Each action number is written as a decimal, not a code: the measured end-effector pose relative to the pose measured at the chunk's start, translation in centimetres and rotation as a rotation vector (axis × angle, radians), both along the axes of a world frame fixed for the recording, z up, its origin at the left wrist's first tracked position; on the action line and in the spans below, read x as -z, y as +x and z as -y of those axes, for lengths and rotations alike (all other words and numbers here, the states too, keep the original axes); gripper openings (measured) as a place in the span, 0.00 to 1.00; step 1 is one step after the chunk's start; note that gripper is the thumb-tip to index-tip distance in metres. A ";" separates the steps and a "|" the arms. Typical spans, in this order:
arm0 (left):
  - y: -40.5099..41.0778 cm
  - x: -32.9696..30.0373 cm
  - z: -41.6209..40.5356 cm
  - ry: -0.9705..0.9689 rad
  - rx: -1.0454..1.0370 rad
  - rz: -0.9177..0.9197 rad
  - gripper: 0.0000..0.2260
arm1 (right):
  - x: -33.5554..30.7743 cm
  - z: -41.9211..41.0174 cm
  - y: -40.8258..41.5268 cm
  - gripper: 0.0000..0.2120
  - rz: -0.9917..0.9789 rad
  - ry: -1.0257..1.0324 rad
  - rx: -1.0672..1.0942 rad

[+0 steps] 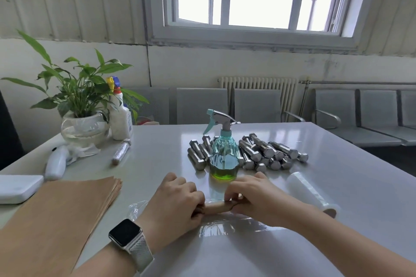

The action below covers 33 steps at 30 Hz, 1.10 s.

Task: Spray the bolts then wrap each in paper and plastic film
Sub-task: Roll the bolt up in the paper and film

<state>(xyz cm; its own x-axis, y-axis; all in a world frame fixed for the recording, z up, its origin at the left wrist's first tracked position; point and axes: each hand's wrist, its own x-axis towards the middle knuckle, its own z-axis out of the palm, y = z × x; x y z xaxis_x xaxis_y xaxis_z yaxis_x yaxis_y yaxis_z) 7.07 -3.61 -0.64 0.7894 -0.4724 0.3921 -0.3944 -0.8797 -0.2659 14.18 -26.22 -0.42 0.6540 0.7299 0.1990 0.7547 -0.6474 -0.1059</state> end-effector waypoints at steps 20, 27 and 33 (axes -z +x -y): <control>-0.1 1.4 -4.3 -0.386 -0.108 -0.238 0.07 | 3.3 0.5 -0.8 0.05 -0.044 0.283 0.083; -0.8 1.5 -5.0 -0.549 -0.032 -0.350 0.12 | 3.1 0.4 -1.0 0.06 -0.056 0.299 0.082; -0.6 1.2 -4.7 -0.880 -0.117 -0.537 0.08 | 2.9 0.4 -1.1 0.06 -0.065 0.309 0.088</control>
<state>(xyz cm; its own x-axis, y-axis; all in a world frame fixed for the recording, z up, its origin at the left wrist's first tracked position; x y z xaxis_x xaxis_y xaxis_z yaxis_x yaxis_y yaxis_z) 6.51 1.08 -1.85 0.9846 -0.0989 0.1442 -0.1709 -0.7178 0.6750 13.12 -26.65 -3.34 0.7304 0.5817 0.3579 0.6826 -0.6393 -0.3541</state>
